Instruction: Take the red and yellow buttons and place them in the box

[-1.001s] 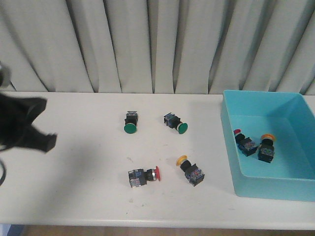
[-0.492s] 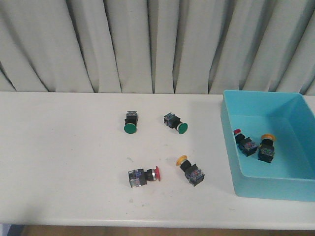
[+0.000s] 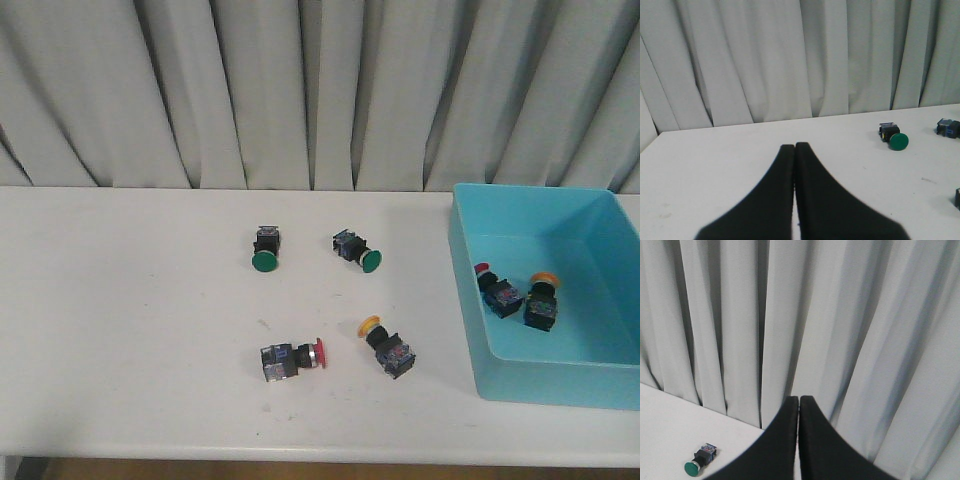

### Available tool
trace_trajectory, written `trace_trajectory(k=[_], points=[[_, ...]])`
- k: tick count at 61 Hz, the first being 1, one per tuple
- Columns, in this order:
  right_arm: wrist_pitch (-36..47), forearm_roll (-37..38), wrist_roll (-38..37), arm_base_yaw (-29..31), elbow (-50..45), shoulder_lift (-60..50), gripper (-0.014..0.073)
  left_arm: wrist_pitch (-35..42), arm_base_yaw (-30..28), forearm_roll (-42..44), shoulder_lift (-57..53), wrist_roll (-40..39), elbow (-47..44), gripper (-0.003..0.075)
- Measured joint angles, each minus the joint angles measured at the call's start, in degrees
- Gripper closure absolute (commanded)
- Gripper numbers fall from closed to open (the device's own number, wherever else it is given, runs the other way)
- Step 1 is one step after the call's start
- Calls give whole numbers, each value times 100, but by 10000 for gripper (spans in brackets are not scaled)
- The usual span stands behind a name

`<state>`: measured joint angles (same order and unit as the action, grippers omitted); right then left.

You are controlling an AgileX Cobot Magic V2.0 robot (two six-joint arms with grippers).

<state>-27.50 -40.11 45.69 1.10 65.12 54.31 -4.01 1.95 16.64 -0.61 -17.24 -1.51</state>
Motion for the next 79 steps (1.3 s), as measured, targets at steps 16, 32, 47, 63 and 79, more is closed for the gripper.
trace_trajectory(k=[16,32,47,63,79], points=[[0,0,0,0,0,0,601,-4,0,-641,0,354,0,726],[0,0,0,0,0,0,601,-4,0,-1574,0,1487,0,726],[0,0,0,0,0,0,601,-62,0,-1664,0,1634,0,726],[0,0,0,0,0,0,601,-309,0,-1664,0,1634,0,726],[0,0,0,0,0,0,601,-322,0,-1664,0,1636,0,726]])
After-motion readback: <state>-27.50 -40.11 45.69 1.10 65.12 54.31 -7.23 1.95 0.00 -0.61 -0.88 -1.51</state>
